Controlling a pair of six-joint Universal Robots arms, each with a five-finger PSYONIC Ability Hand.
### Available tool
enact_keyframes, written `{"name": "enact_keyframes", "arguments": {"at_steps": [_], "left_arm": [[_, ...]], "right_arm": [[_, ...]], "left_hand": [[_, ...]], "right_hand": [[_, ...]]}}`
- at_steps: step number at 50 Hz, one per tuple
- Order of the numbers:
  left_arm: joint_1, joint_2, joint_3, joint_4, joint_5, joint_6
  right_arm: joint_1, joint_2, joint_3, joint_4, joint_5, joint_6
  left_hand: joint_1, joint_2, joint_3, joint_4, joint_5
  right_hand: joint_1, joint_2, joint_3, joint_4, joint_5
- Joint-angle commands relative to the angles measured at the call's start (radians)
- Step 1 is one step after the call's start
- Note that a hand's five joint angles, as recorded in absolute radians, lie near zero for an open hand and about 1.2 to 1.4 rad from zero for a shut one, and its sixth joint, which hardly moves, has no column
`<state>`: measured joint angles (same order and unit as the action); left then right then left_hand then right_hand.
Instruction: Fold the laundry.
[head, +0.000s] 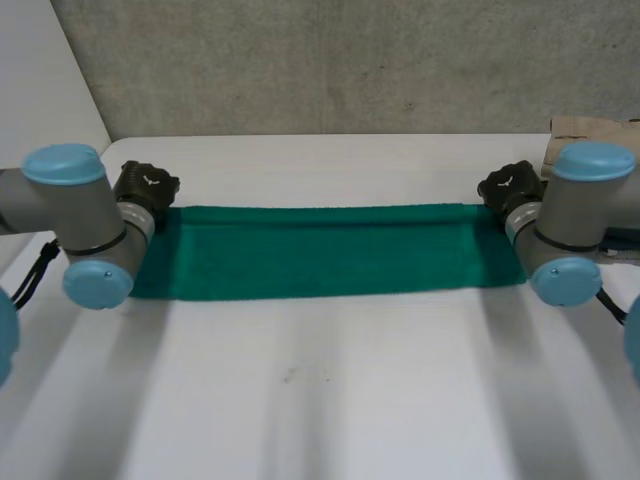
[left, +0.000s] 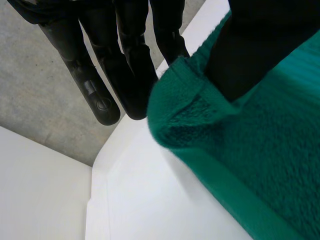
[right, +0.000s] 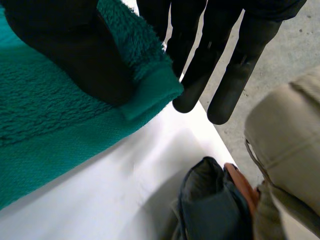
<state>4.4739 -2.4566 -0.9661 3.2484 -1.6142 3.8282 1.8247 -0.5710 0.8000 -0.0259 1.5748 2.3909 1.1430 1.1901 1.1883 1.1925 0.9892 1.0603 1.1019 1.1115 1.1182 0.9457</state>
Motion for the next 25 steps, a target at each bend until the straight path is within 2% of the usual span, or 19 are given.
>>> {"name": "enact_keyframes", "arguments": {"at_steps": [1, 5, 9, 14, 18, 23, 25], "left_arm": [[-0.033, -0.07, 0.079, 0.059, -0.01, -0.005], [-0.051, -0.056, 0.056, 0.085, -0.03, -0.018], [-0.061, 0.042, -0.014, 0.083, -0.044, -0.054], [-0.062, 0.182, -0.17, 0.086, -0.035, -0.108], [-0.061, 0.286, -0.296, 0.085, -0.03, -0.133], [-0.053, 0.367, -0.433, 0.088, -0.004, -0.153], [-0.048, 0.386, -0.474, 0.091, 0.036, -0.16]], "right_arm": [[0.022, 0.149, -0.157, -0.066, 0.001, -0.001], [0.028, 0.111, -0.142, -0.124, 0.025, 0.031], [0.025, -0.021, -0.024, -0.126, 0.031, 0.109], [0.016, -0.255, 0.219, -0.106, -0.021, 0.185], [0.005, -0.361, 0.364, -0.042, -0.067, 0.192], [-0.054, -0.4, 0.453, 0.047, -0.082, 0.192], [-0.07, -0.398, 0.468, 0.064, -0.087, 0.194]], "left_hand": [[-0.968, -1.016, -1.014, -1.018, -0.989], [-0.968, -1.016, -1.014, -1.018, -0.989], [-0.968, -1.016, -1.014, -1.018, -0.989], [-0.968, -1.016, -1.014, -1.018, -0.989], [-0.968, -1.016, -1.014, -1.018, -0.989], [-0.968, -1.016, -1.014, -1.018, -0.989], [-0.968, -1.016, -1.014, -1.018, -0.989]], "right_hand": [[-0.886, -0.927, -0.937, -0.944, -0.946], [-0.886, -0.927, -0.937, -0.944, -0.946], [-0.886, -0.927, -0.937, -0.944, -0.946], [-0.886, -0.927, -0.937, -0.944, -0.946], [-0.886, -0.927, -0.937, -0.944, -0.946], [-0.886, -0.927, -0.937, -0.944, -0.946], [-0.806, -0.847, -0.857, -0.863, -0.865]]}}
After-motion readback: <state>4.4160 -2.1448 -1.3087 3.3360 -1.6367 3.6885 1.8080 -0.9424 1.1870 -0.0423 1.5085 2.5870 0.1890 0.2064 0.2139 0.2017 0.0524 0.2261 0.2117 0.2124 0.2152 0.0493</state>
